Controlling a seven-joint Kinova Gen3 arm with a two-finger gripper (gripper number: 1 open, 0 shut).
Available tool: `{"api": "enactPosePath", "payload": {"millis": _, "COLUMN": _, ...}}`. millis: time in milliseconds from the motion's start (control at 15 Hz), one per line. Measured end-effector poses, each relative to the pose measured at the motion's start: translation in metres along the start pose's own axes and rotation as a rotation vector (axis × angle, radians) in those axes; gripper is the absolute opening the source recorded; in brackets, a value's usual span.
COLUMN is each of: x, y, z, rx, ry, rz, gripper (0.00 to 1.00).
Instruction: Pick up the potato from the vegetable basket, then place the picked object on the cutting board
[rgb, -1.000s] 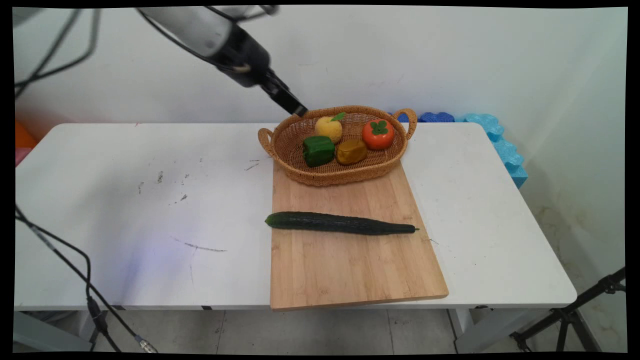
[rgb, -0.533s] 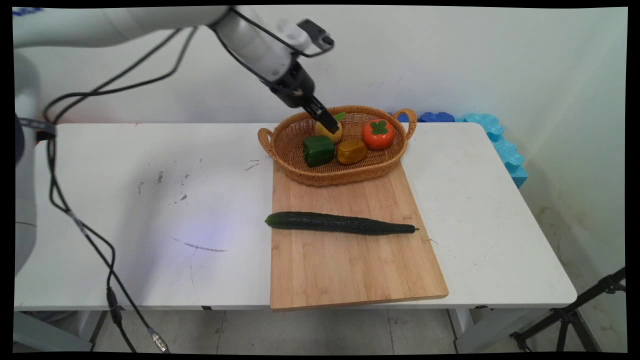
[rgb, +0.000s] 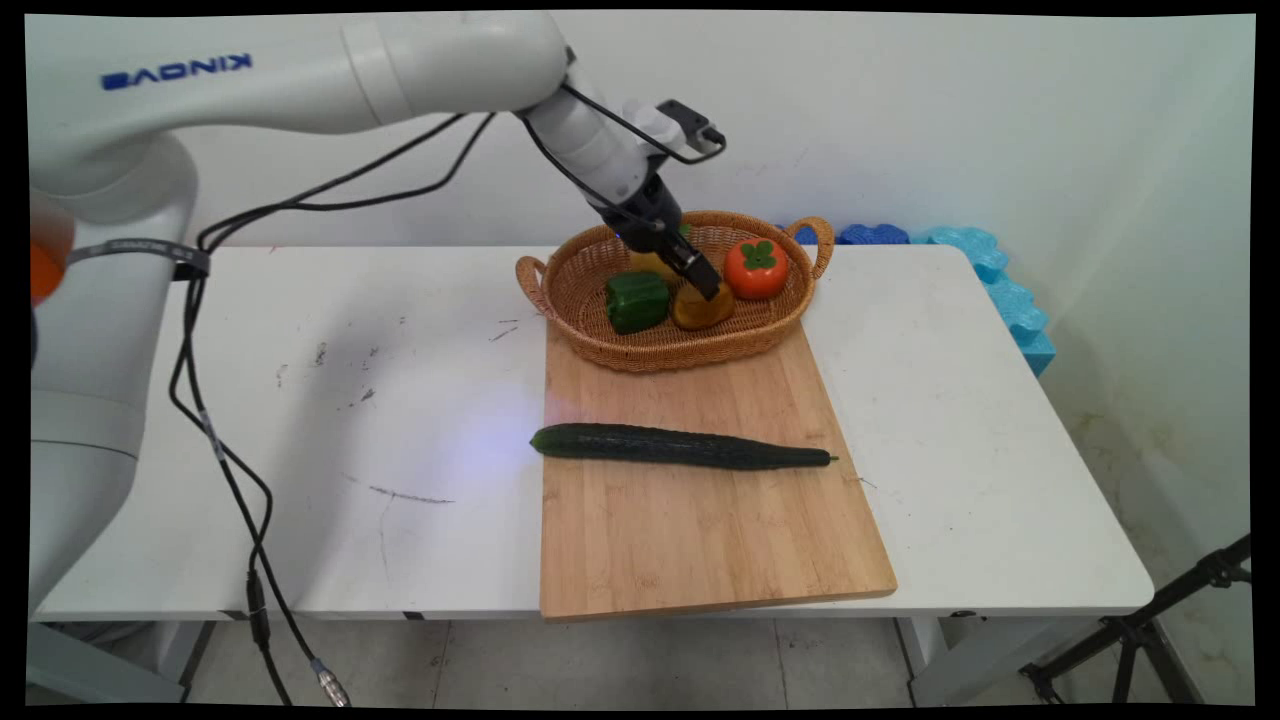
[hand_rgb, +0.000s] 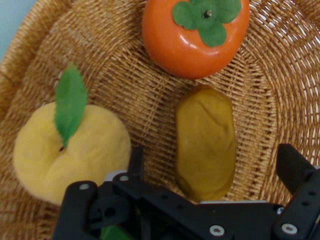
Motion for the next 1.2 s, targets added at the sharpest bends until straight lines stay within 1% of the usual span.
{"api": "enactPosePath", "payload": {"millis": 267, "x": 0.005, "y": 0.006, "z": 0.025, "rx": -0.025, "ry": -0.016, "rz": -0.007, "gripper": 1.00}}
{"api": "enactPosePath", "payload": {"millis": 533, "x": 0.007, "y": 0.010, "z": 0.041, "rx": -0.038, "ry": -0.032, "rz": -0.005, "gripper": 1.00}}
{"api": "enactPosePath", "payload": {"millis": 600, "x": 0.007, "y": 0.010, "z": 0.042, "rx": -0.038, "ry": -0.034, "rz": -0.004, "gripper": 0.00}}
{"api": "enactPosePath", "payload": {"millis": 933, "x": 0.010, "y": 0.014, "z": 0.049, "rx": -0.041, "ry": -0.039, "rz": 0.016, "gripper": 0.00}}
{"api": "enactPosePath", "payload": {"millis": 1200, "x": 0.014, "y": 0.020, "z": 0.040, "rx": -0.039, "ry": -0.034, "rz": 0.047, "gripper": 0.00}}
